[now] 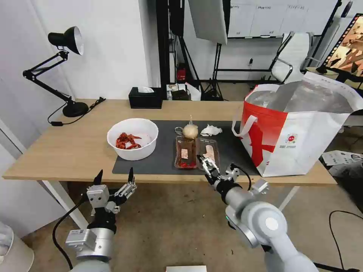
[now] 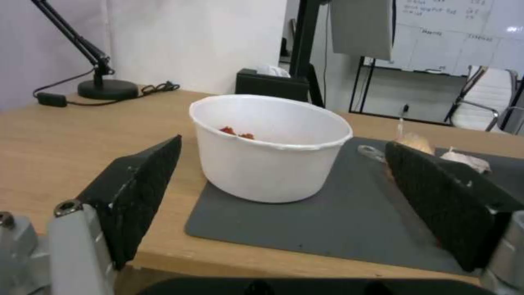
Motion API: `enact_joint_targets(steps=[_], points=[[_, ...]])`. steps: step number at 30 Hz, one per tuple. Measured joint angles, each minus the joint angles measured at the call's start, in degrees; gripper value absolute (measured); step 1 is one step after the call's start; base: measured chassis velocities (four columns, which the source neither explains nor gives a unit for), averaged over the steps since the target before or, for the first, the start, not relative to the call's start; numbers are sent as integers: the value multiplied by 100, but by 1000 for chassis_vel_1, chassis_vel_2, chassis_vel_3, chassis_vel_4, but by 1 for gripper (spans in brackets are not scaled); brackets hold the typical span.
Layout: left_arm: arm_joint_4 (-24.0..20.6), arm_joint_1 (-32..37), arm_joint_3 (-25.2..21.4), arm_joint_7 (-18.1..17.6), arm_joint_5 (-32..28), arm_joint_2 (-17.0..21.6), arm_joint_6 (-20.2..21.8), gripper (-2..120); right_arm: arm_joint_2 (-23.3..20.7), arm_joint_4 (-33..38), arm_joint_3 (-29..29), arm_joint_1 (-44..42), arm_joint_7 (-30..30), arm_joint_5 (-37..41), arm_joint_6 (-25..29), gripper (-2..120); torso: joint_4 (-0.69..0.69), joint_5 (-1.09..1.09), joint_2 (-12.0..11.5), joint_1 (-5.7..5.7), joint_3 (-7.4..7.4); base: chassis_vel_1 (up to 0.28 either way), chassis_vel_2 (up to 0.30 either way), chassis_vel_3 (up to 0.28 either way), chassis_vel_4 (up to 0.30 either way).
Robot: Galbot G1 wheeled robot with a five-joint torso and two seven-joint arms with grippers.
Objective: Pick up the trash from the table and place it into the takeout bag.
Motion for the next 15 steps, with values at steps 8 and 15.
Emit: enact_joint_targets(steps=[8,15], points=[[-30,70,-38,-13,-52,16,20,100,293,-446,-172,346,215,-91,58,100,0,0,0,0,0,0,0,0,0],[-30,107,-42,-23,-47,-5,20,100,437,-672,-244,541,384,-147,73,100,0,1,0,0,0,0,0,0,0]])
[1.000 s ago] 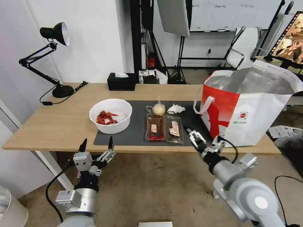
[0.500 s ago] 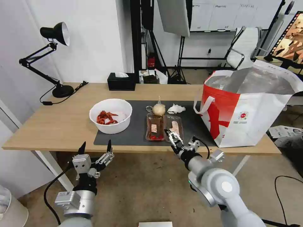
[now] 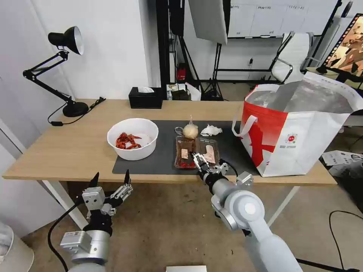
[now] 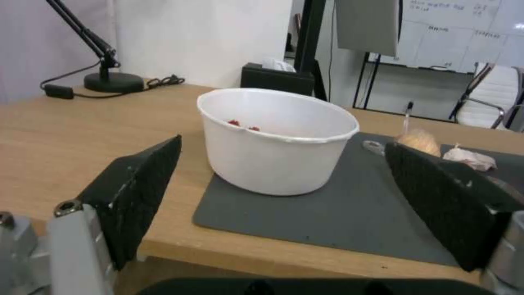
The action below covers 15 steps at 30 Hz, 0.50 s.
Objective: Pick up the trash from the table and place it into the takeout bag.
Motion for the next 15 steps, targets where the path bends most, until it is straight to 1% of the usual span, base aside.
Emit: enact_joint_targets(steps=[10,15], points=[[-45,88,-68,-9,12,-32,-11,100,120,-145,-25,157,265,-50,51,100,0,0,0,0,-1,0,0,0,0],[-70,122,-80,-16,29,-43,-27,100,115,-22,56,116,322,-265,237,100,0,0,1,0,0,0,0,0,0]])
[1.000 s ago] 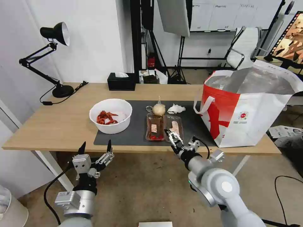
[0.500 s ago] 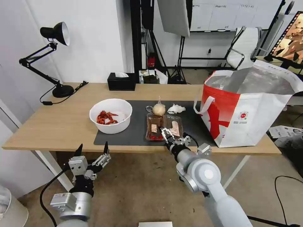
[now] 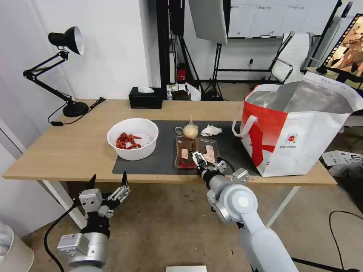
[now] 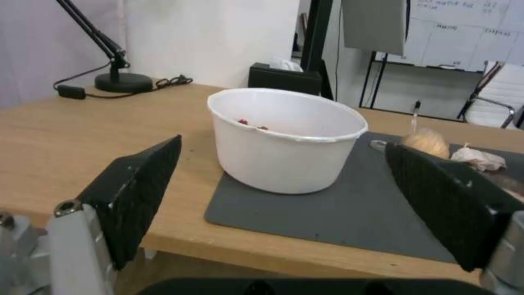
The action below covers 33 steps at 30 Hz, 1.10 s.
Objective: Pick up the trash from the table and place it into the takeout bag.
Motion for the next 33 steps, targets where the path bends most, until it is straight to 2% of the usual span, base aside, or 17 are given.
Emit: enact_joint_targets(steps=[7,11,14,18,21,22,25,26,28,33], points=[[8,3,8,-4,1,7,-16,100,-164,145,90,-120,-178,-332,81,100,0,1,0,0,0,0,0,0,0],[32,-2,17,-4,1,-3,-36,100,-339,214,116,-175,-582,-798,65,100,0,0,0,0,0,0,0,0,0],[36,10,29,-4,8,-38,-105,100,-565,200,103,-70,-1233,-1427,0,100,-1,1,0,0,0,0,0,0,0],[42,19,31,-1,14,-53,-145,100,-716,158,44,116,-1610,-1576,-132,100,-1,0,0,0,0,0,0,0,0],[43,33,31,1,18,-84,-157,100,-844,-11,-80,448,-1857,-1146,-655,100,-1,0,0,0,0,0,0,0,0],[43,33,31,1,18,-84,-157,100,-844,-11,-80,448,-1857,-1146,-655,100,-1,0,0,0,0,0,0,0,0],[42,44,29,2,27,-108,-169,100,-772,-364,-250,815,-1523,-426,-1153,100,1,0,-1,0,0,0,0,0,0],[42,44,29,2,27,-108,-169,100,-772,-364,-250,815,-1523,-426,-1153,100,1,0,-1,0,0,0,0,0,0],[40,60,26,2,26,-121,-172,100,-589,-696,-326,1049,-1144,-8,-1255,100,1,0,-1,1,1,0,0,0,0],[-2,79,43,-84,-111,-143,-161,100,-428,-833,-334,1126,-922,156,-1283,100,0,0,-1,0,0,0,0,0,0]])
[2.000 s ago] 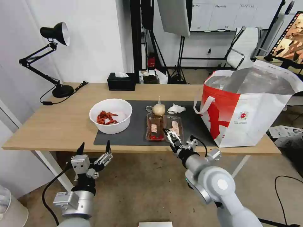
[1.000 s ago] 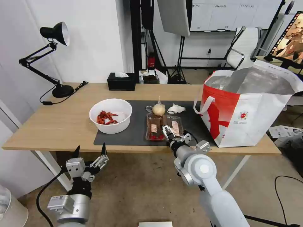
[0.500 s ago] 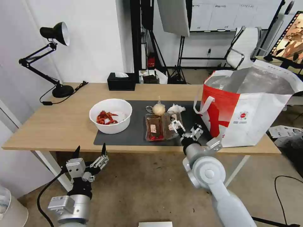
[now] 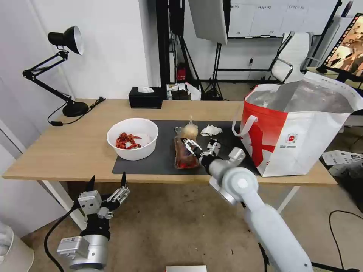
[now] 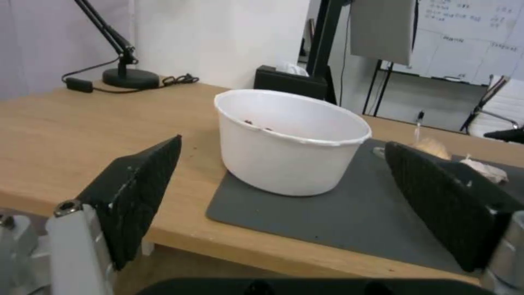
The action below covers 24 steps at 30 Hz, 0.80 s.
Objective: Pick up the trash from the table and place it into the takeout bag.
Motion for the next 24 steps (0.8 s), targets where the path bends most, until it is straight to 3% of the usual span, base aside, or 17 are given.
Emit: enact_joint_targets(steps=[6,11,13,14,17,18,20,21,24], points=[[-9,-12,-34,-25,-16,73,22,100,-17,11,-4,25,17,71,4,100,0,0,0,0,0,0,0,0,0],[-48,-32,-61,-32,-81,133,33,100,-363,84,-63,390,-664,-325,20,100,-1,0,0,0,0,0,0,0,0],[-69,-40,-59,-31,-119,161,47,100,-711,-104,-363,795,-1308,-1336,-97,96,-1,0,0,0,0,0,0,0,0],[-69,-40,-59,-31,-119,161,47,100,-711,-104,-363,795,-1308,-1336,-97,96,-1,0,0,0,0,0,0,0,0],[-74,-54,-48,-27,-154,189,66,100,-1319,-733,-978,1513,-2759,-3214,-225,82,1,0,0,0,0,0,0,0,0],[-74,-54,-48,-27,-154,189,66,100,-1319,-733,-978,1513,-2759,-3214,-225,82,1,0,0,0,0,0,0,0,0],[-74,-71,-36,-25,-204,211,89,100,-1567,-1184,-1309,1904,-3507,-4003,-226,73,0,0,0,0,0,0,0,0,0],[-74,-71,-36,-25,-204,211,89,100,-1567,-1184,-1309,1904,-3507,-4003,-226,73,0,0,0,0,0,0,0,0,0],[-78,-108,-26,-23,-330,260,204,100,-1741,-1912,-1790,2440,-4629,-5100,73,57,-1,0,0,1,1,0,0,0,0]])
